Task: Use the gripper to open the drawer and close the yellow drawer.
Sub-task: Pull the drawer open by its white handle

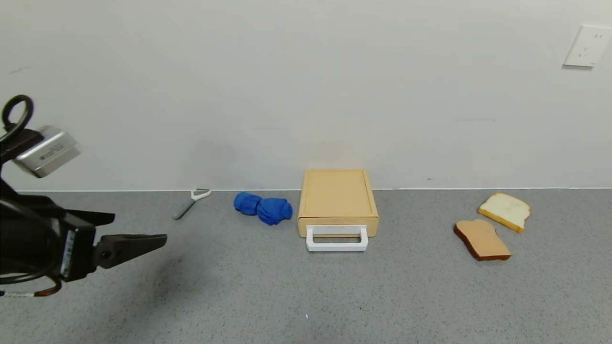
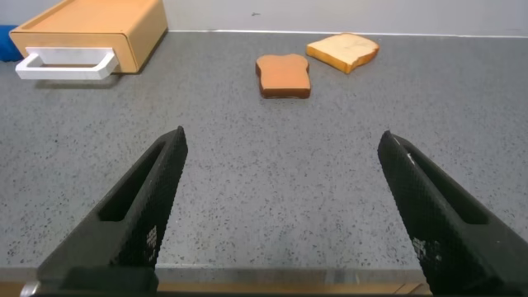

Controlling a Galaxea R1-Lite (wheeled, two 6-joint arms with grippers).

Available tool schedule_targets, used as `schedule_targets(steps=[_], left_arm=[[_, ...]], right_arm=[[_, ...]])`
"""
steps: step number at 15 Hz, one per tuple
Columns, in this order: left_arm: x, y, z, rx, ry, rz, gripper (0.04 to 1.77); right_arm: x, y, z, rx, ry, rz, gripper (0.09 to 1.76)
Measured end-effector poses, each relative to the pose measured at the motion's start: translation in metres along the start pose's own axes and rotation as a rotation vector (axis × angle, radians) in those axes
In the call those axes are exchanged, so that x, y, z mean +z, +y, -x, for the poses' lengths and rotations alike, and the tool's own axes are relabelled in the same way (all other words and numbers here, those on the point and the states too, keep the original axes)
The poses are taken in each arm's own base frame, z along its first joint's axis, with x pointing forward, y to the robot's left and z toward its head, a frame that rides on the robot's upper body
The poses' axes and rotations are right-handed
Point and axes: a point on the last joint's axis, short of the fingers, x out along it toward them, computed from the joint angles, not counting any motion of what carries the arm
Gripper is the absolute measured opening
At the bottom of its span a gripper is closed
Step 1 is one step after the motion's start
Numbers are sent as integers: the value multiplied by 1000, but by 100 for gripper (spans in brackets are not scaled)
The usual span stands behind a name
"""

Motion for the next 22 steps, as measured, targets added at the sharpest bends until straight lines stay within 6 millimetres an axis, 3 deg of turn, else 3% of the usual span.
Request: schedule_targets(steps=[6,10,11,14,17,18,19,22], left_arm=[[40,-23,-64,-165,61,-77,172],[52,-42,-94,-230,88,-119,172],[55,-45,-99,-240,91,-126,163],[61,-51,-110,-262,88,-142,113],[63,-57,-114,-276,90,-161,80],[64,-59,-115,-280,91,-162,60],[65,-60,-117,-281,92,-162,14],[68,-62,-120,-286,93,-168,11]], right_arm=[[0,0,0,0,0,0,170],[0,0,0,0,0,0,170],[0,0,0,0,0,0,170],[0,0,0,0,0,0,170],[0,0,0,0,0,0,170],[0,0,0,0,0,0,170],[0,0,0,0,0,0,170],[0,0,0,0,0,0,170]])
